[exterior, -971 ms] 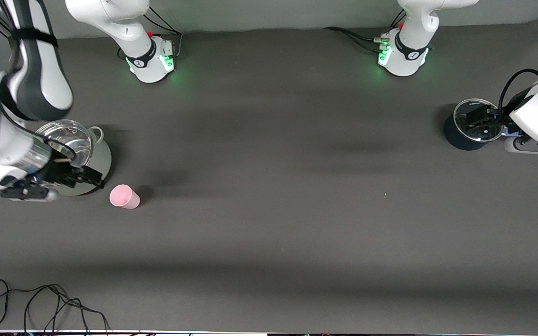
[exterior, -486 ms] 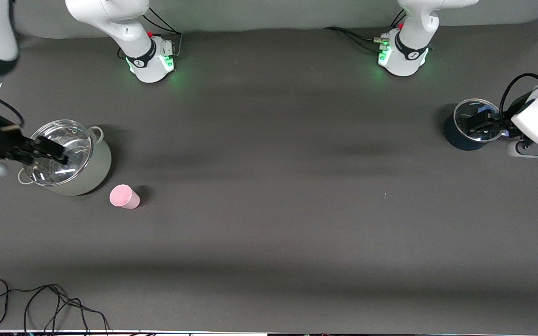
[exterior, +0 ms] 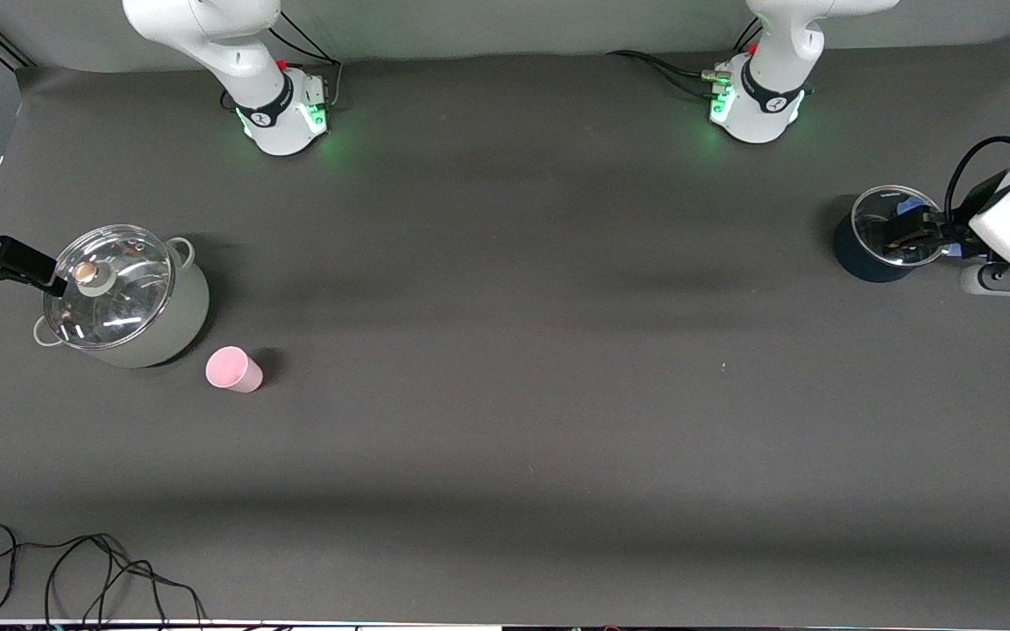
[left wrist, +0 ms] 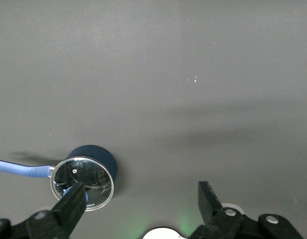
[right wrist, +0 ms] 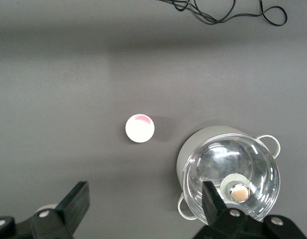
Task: Transfer pink cup from left to right arm
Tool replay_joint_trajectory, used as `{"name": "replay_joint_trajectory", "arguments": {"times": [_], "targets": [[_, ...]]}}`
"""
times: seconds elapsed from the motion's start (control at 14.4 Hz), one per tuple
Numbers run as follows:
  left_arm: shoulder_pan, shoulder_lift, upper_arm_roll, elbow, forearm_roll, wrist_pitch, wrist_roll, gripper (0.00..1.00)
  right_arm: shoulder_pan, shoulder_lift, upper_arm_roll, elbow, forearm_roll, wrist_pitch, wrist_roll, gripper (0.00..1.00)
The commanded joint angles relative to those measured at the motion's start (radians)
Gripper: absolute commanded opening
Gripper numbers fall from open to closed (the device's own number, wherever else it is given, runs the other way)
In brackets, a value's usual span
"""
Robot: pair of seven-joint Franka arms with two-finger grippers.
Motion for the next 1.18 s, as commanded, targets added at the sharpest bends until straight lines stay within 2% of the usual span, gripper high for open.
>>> {"name": "replay_joint_trajectory", "arguments": {"times": [0.0,0.83,1.11], "targets": [[-0.011,0.000,0.010,0.007,-0.007,-0.001,-0.003,1.00,0.016,0.033,0.007,0.037,-0.005,-0.027,-0.001,1.00],[-0.009,0.001,0.013,0.007,-0.025,0.006,-0.035,1.00,0.030,0.022,0.010,0.002,-0.005,-0.024,-0.015,1.00],[-0.009,0.001,0.015,0.007,-0.032,0.010,-0.035,1.00,-0.075,-0.036,0.131,-0.059,-0.004,0.011,-0.004,1.00]]}}
